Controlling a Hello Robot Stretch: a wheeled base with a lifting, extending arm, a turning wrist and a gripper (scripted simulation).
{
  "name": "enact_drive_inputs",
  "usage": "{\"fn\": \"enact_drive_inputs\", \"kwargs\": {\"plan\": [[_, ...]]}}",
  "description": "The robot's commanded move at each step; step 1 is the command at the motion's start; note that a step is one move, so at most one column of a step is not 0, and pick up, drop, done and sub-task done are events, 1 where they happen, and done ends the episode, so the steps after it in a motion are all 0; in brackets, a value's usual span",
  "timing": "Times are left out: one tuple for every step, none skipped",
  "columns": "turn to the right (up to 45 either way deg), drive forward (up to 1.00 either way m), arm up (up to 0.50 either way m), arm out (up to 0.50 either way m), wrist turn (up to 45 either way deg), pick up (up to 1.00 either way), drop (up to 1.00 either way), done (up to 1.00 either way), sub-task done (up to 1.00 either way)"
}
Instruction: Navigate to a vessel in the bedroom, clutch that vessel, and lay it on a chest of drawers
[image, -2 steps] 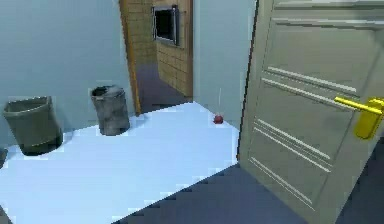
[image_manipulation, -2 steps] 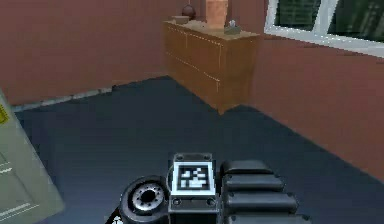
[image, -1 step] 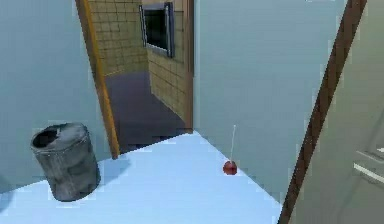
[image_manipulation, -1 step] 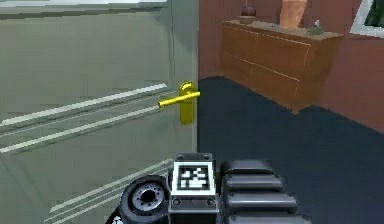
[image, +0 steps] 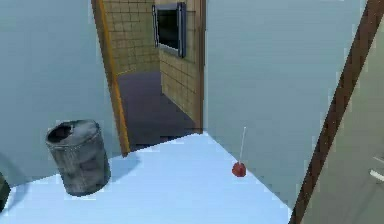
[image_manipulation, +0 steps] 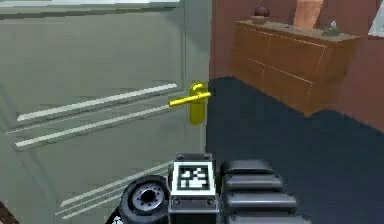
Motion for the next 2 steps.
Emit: {"fn": "enact_drive_inputs", "kwargs": {"plan": [[0.0, 1.0, 0.0, 0.0, 0.0, 0.0, 0.0, 0.0, 0.0], [-3.0, 0.0, 0.0, 0.0, 0.0, 0.0, 0.0, 0.0, 0.0]]}}
